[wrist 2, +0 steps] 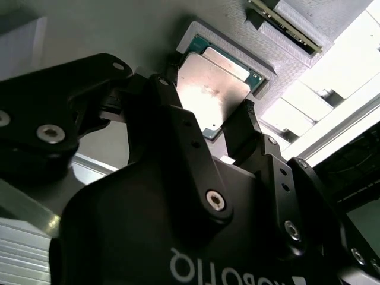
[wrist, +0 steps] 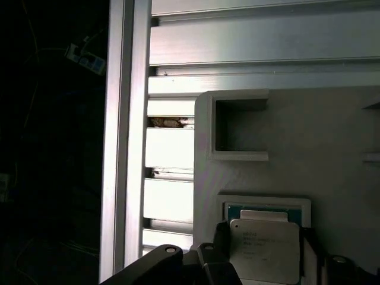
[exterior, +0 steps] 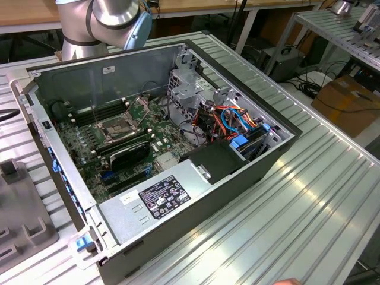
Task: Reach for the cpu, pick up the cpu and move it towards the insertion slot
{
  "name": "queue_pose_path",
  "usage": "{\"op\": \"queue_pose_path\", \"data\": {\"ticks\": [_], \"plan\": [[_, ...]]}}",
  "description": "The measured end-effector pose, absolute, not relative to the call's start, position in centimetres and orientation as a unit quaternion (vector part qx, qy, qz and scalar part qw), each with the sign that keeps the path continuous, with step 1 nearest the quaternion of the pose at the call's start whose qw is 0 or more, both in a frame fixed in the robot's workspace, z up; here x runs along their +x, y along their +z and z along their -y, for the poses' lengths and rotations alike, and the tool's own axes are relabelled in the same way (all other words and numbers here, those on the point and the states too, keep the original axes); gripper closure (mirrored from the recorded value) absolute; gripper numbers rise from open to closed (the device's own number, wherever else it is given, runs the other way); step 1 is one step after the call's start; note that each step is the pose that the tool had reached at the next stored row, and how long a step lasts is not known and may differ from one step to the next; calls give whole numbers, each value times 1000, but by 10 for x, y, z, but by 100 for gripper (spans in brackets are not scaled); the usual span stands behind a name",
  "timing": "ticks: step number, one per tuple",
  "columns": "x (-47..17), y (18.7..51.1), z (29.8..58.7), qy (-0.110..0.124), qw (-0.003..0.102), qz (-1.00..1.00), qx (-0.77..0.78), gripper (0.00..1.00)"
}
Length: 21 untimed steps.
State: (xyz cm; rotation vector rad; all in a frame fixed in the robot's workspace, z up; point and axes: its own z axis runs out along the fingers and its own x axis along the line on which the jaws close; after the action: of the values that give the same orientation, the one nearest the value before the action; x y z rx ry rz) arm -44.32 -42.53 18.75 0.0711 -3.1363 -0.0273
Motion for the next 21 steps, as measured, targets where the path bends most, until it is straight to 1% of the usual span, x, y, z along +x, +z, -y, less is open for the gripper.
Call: {"op": "queue_pose_path", "data": {"ticks": [8, 21], "plan": [[-443, 191, 425, -9, 2, 1000, 23, 45], [-443, 206, 425, -9, 2, 1000, 23, 45]]}}
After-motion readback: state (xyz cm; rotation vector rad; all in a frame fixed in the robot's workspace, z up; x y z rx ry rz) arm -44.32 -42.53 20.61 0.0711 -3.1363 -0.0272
